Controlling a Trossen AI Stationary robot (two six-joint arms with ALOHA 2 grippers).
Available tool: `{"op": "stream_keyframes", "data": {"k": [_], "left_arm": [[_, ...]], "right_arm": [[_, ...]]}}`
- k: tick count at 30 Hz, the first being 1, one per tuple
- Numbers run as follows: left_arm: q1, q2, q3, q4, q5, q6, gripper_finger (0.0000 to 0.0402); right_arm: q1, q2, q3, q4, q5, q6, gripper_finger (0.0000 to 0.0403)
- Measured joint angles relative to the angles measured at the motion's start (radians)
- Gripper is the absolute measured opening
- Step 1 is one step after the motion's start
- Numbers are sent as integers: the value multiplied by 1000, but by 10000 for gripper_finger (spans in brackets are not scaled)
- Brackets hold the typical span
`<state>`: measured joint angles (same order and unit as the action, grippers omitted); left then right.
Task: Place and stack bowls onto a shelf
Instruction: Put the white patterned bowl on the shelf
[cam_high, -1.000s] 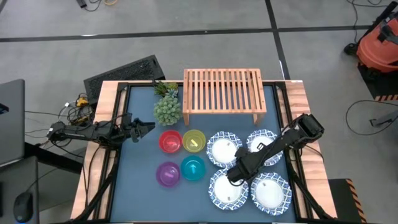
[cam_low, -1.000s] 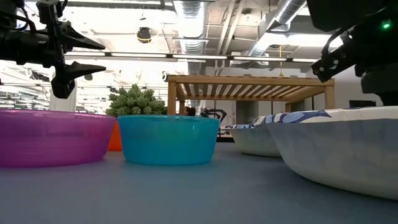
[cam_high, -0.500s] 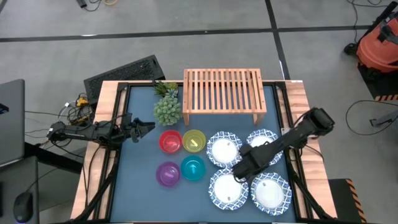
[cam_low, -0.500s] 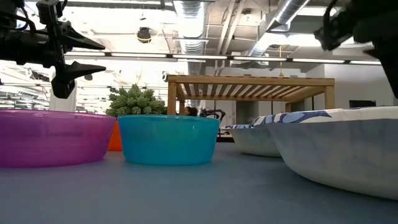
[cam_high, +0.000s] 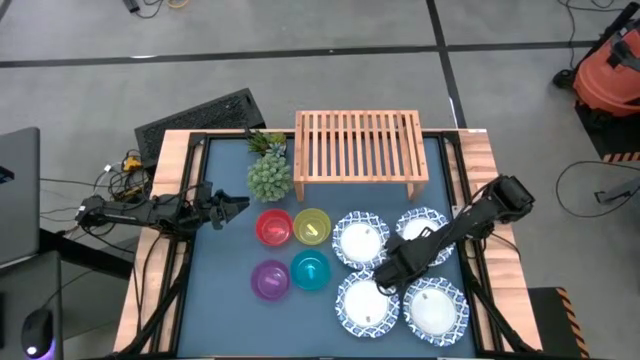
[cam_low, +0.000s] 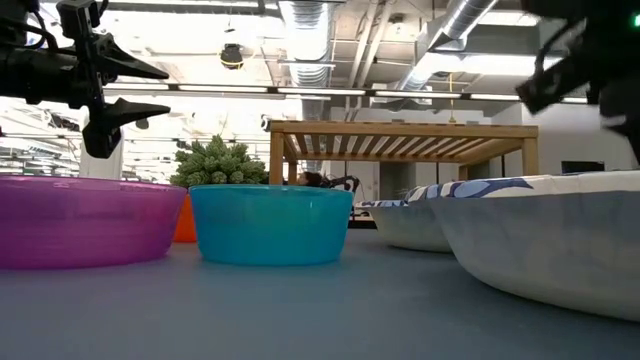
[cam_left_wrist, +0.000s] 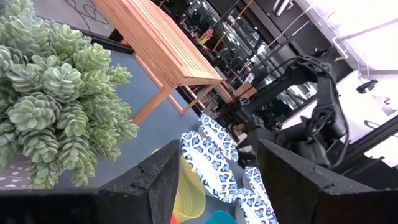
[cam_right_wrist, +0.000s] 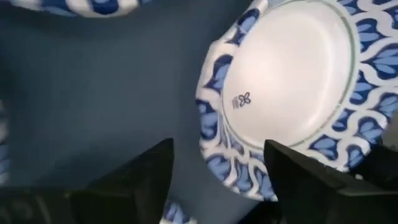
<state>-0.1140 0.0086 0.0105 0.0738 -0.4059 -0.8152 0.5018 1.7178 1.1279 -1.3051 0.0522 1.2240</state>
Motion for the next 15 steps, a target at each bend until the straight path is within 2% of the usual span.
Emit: {"op": "stream_keyframes", "data": {"k": [5,9,12,15], "left_arm": [[0,0,0,0,0,-7,196],[0,0,0,0,-1,-9,197],[0,0,0,0,-1,-9,197],[0,0,0,0,-1,-9,197]], "right_arm": [[0,6,-64,94,0,8,289],[-2,6,-94,71,-1,52,280],[-3,6,-105,73,-1,75,243],[-4,6,-105,82,-14,77,174]]}}
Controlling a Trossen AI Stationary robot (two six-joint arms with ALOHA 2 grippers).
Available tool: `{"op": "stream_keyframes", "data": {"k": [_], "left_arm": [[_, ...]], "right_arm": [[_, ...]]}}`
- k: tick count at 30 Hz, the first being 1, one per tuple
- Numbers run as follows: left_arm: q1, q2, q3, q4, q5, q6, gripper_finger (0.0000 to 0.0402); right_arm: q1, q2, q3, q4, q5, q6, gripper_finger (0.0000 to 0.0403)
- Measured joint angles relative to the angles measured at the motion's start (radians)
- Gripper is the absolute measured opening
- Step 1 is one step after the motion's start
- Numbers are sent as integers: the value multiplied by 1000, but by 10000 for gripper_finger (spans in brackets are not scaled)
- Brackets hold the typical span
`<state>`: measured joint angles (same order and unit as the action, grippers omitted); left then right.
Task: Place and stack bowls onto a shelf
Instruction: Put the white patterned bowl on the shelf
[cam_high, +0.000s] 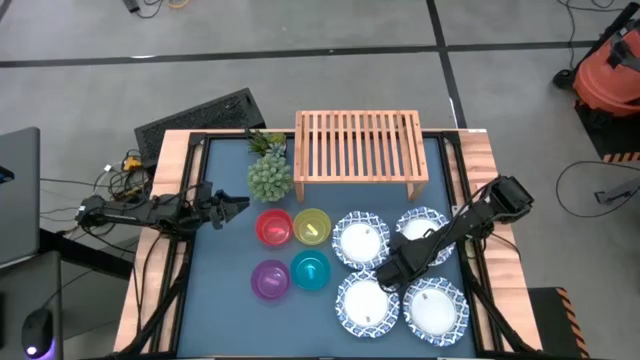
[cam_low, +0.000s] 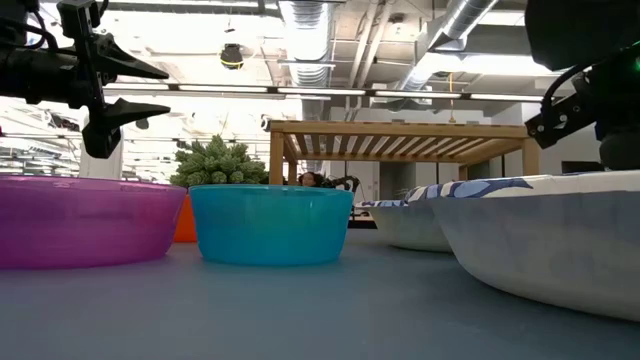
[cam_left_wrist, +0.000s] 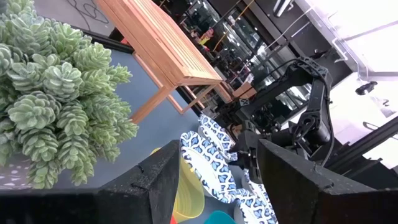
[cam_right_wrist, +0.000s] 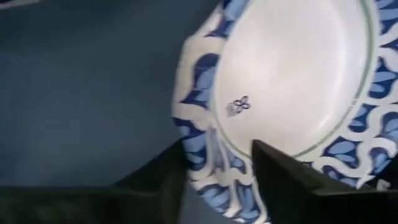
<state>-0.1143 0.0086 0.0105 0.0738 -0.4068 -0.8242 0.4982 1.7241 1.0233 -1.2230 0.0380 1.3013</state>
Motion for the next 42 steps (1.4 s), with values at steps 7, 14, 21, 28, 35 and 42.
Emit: {"op": "stream_keyframes", "data": {"k": [7,14,21,28,35,42], "left_arm": [[0,0,0,0,0,12,197],[0,0,0,0,-1,16,197],[0,0,0,0,-1,16,197],[0,0,0,0,0,10,197],[0,0,0,0,0,14,197],[0,0,0,0,-1,19,197]], "right_arm": [[-3,-5,5,-4,-45,7,22],[-3,-5,96,-121,-58,-23,22],[-3,-5,257,-227,-66,-125,22],[-3,-34,543,-292,-117,-314,22],[-9,-136,821,-299,-92,-357,22],[-60,-214,984,-309,197,-523,22]]}}
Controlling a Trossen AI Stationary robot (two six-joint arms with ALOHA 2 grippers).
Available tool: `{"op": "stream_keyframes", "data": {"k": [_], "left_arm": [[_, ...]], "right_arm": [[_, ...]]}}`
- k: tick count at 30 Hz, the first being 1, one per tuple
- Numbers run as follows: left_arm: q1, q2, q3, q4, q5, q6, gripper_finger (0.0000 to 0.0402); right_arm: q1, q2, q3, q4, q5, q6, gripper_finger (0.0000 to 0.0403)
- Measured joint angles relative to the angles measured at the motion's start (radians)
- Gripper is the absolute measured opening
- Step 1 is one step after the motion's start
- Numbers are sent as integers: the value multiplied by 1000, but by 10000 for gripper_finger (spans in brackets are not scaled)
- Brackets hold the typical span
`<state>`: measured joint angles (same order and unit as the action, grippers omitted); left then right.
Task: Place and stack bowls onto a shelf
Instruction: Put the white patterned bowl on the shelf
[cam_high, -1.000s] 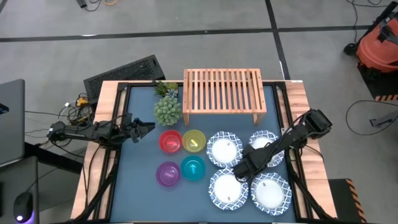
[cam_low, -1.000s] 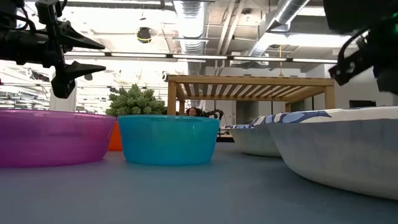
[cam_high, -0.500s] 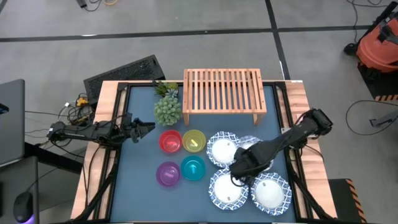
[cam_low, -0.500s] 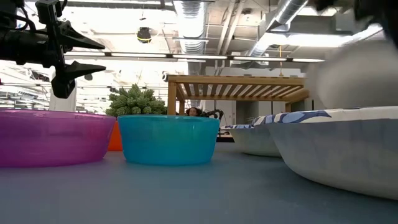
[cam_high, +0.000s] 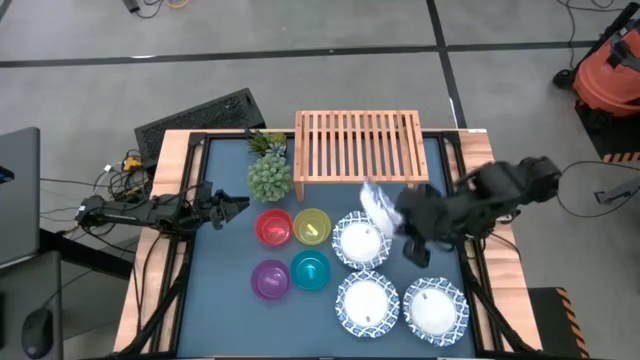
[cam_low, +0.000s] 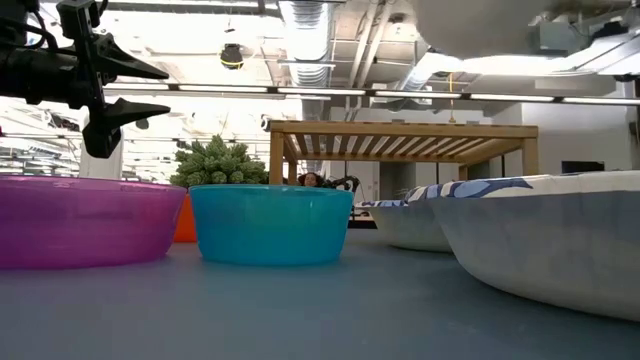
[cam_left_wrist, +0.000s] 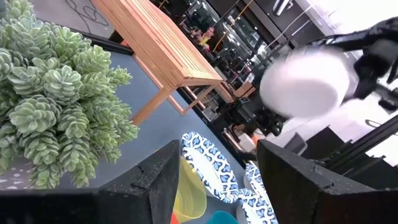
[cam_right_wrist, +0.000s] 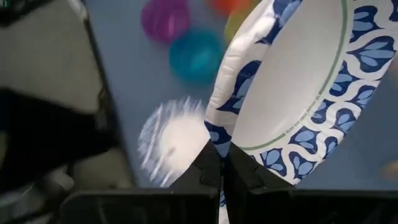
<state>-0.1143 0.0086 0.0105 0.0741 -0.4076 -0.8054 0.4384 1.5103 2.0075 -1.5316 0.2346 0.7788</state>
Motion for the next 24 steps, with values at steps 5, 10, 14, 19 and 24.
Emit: {"op": "stream_keyframes", "data": {"k": [5,10,14,19,24], "left_arm": [[0,0,0,0,1,-1,197],[0,0,0,0,1,-2,197],[0,0,0,0,1,-2,197],[0,7,0,-1,3,-3,197],[0,14,0,-1,3,-3,197]], "right_arm": [[-87,-16,72,-14,178,-230,22],[-228,0,65,-41,237,-492,22],[-358,44,33,-40,238,-702,22],[-490,105,-17,-39,212,-814,22],[-579,135,-107,-39,227,-807,22]]}}
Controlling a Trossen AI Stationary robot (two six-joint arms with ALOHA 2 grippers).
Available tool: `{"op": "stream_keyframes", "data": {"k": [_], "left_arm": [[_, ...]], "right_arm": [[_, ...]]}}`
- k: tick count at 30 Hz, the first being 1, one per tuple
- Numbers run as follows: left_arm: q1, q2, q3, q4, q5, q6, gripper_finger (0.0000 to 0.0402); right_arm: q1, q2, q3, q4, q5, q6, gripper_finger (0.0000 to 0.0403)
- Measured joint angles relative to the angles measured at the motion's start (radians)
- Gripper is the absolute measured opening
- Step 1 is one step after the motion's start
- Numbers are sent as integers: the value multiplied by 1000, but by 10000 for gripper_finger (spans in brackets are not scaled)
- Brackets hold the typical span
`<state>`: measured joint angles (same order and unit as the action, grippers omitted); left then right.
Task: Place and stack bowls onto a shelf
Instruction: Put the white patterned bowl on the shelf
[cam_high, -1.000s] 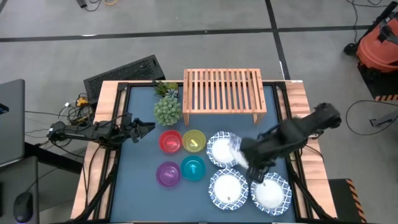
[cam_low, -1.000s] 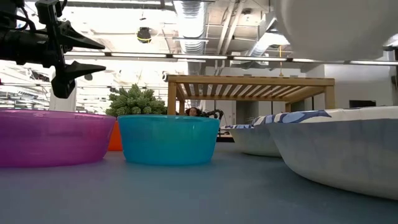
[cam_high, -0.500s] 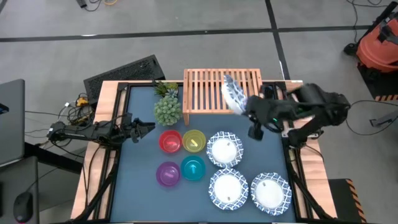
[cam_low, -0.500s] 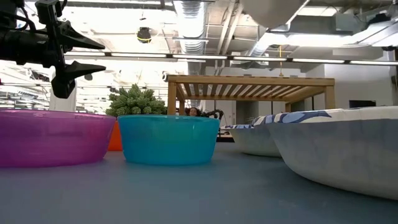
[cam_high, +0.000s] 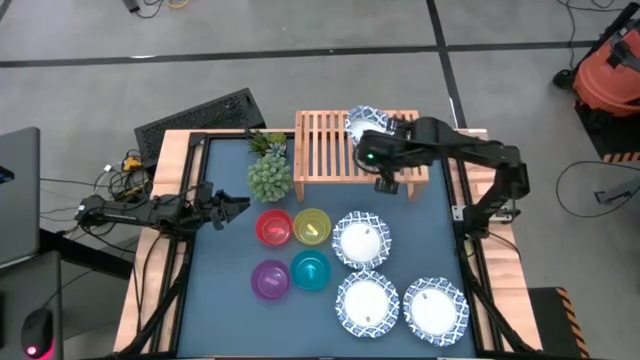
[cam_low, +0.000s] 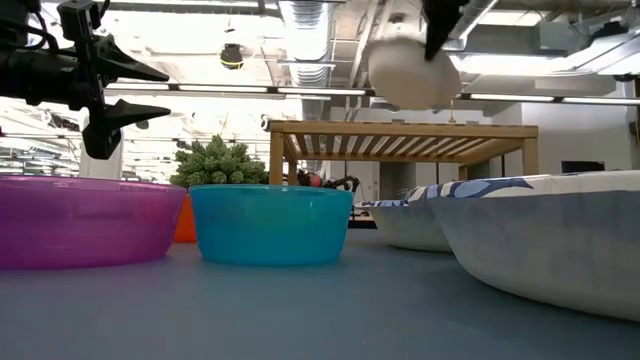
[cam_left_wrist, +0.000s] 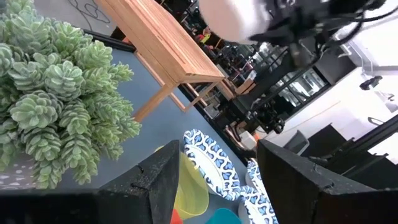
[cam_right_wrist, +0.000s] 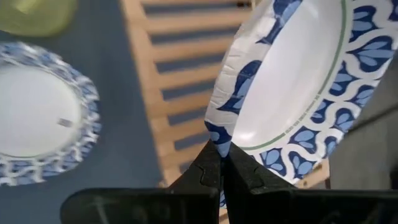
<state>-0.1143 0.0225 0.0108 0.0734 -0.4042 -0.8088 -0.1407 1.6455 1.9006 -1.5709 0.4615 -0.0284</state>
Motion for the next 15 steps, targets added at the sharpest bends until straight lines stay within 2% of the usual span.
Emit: {"op": "stream_keyframes", "data": {"k": [5,15], "left_arm": [[0,9,0,2,1,-7,197],[0,11,0,0,-12,-7,197]], "right_arm": [[-46,-11,-103,-2,80,56,22],[-49,-38,-200,1,60,105,22]]}}
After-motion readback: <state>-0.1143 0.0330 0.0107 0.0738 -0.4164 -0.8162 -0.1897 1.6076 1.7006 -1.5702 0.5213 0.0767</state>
